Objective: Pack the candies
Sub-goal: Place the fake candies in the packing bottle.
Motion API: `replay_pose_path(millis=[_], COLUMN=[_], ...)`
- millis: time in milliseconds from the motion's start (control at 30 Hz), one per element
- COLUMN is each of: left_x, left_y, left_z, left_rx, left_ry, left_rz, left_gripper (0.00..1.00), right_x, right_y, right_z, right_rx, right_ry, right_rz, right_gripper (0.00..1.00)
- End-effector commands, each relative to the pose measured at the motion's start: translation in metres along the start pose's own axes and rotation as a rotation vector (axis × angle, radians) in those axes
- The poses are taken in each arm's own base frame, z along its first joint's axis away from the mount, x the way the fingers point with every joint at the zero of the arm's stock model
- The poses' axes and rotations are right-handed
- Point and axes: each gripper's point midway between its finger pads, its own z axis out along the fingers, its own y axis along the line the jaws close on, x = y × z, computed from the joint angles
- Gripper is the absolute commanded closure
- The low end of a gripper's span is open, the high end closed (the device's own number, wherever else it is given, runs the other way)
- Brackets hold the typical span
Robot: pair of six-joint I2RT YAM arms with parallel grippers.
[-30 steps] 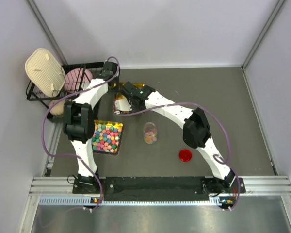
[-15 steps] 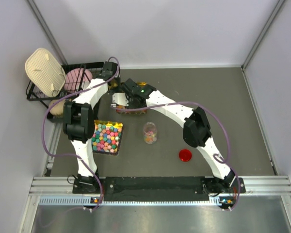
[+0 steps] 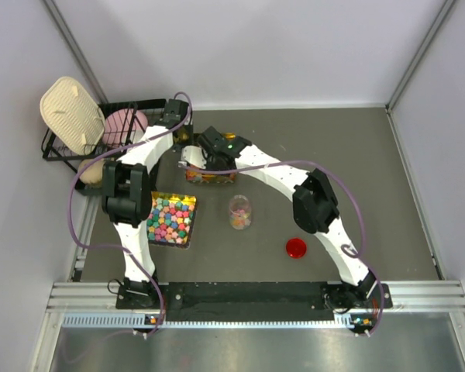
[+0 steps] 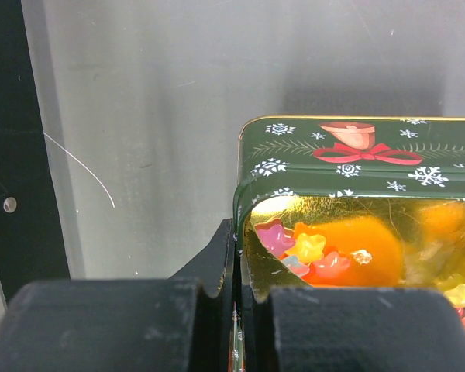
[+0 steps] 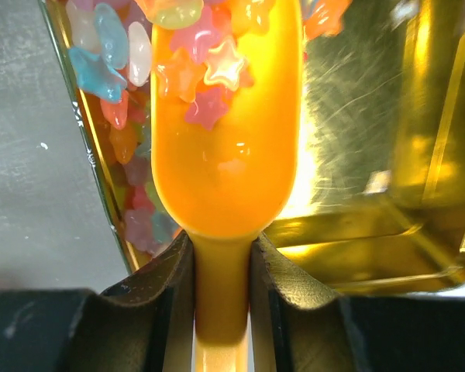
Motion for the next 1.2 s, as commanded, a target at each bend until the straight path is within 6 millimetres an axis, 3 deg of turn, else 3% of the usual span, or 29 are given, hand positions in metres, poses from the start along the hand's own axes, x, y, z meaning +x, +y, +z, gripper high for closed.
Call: replay_pose_path(millis=[0, 367, 733, 967, 1167], left_x=[-0.025, -0.025, -0.026, -0.028, -0.029], left_y=[-0.015, -0.015, -0.01, -0.005, -0.002], left_z=[-0.012, -0.011, -0.01, -0.011, -0.011], left_rx=[0.064, 0.06, 0.042, 0.032, 0.028], left_ry=[-0.071, -0.069, -0.072, -0.077, -0.079], left_rz=[-0.028, -0.024, -0.023, -0.03, -0.034], left_gripper=[1.0, 1.0, 1.0, 1.0, 1.0], right_x=[-0.005, 0.012, 0.013, 0.025, 0.039], right_y=[-0.024, -0.046, -0.052, -0.059, -0.053], right_z=[-0.025, -0.041, -0.061, -0.088, -0.101], right_rx=[0.037, 0.012, -0.016, -0.002, -0.005], right_ry=[-0.108, -0.206, -0.276, -0.302, -0.305], right_rz=[0.135, 0.317, 0.348, 0.364, 0.37], right_gripper=[1.0, 1.0, 1.0, 1.0, 1.0])
